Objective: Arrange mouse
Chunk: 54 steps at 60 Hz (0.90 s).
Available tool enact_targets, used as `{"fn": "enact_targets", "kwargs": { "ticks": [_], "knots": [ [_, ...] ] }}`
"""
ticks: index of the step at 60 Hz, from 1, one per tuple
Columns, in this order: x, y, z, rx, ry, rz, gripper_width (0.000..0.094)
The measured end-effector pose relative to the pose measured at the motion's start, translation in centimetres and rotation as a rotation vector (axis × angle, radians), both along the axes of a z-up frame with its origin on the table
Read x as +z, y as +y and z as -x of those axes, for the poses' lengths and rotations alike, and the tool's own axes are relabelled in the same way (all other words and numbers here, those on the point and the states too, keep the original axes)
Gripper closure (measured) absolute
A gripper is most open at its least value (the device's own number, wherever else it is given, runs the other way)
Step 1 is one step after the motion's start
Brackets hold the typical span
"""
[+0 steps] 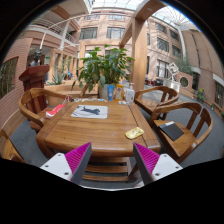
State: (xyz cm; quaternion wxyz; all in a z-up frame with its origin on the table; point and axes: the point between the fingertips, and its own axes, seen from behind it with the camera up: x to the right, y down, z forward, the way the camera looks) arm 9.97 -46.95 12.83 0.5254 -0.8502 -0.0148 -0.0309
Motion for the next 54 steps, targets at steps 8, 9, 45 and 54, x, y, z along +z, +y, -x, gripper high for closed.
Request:
{"fn": "enact_targets", "kwargs": {
  "ticks": [8,9,45,54],
  "knots": [
    [-2.8,4.0,-2.5,-0.033,0.031,0.041,0.0083],
    [-3.1,4.5,-2.8,-0.035,0.037,0.043,0.0081],
    [-12.5,19.9,-10.0,-0.119,0.102,0.143,0.0081],
    [-13.3,21.8,-10.8,-0.137,0.075,0.147,0.0086]
  ]
}}
